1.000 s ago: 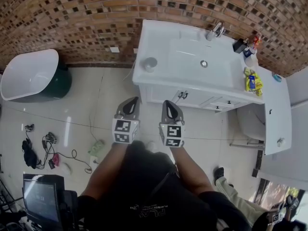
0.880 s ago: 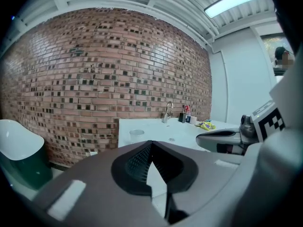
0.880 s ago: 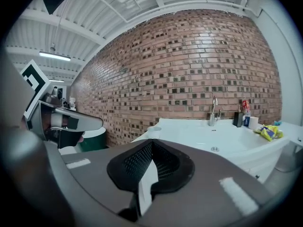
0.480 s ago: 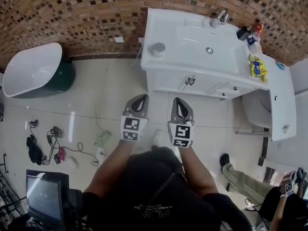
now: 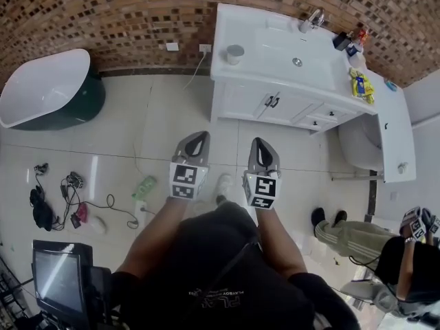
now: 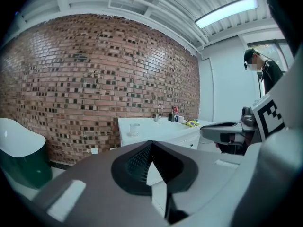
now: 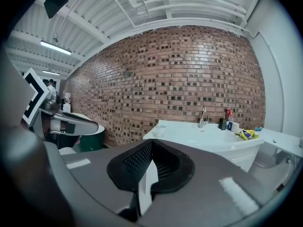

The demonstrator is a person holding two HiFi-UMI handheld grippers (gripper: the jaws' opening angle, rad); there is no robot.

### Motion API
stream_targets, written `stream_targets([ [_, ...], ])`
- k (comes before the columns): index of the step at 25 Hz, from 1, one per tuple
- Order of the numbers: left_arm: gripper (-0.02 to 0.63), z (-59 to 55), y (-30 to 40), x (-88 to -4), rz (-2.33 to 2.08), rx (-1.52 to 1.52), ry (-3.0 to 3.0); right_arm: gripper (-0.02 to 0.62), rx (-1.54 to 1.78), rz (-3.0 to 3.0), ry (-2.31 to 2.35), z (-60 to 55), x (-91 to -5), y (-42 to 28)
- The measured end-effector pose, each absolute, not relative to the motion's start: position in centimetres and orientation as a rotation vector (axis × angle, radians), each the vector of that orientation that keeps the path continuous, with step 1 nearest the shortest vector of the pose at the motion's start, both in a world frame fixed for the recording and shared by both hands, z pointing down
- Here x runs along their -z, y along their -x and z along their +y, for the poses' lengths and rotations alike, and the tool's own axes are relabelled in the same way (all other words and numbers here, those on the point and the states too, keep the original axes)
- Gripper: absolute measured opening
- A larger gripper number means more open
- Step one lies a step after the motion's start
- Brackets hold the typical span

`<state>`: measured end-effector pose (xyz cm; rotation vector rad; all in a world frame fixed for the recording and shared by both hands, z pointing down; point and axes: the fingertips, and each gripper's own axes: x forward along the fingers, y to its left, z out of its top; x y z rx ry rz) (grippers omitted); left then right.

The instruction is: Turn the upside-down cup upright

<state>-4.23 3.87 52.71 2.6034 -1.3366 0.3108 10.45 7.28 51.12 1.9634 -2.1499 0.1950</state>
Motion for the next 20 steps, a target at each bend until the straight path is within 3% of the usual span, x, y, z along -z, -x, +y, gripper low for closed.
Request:
stream_targets([
  [9, -0.002, 8.2, 6.9, -51.8, -1.320, -0.273, -2.601, 0.012, -0.183, -2.140, -1.981, 12.0, -50.4, -7.7],
  [20, -0.002, 11.2, 5.4, -50.8, -1.314, -0.226, -2.596, 0.012, -0.135, -2.146, -1.998, 15.3, -48.1, -8.8],
])
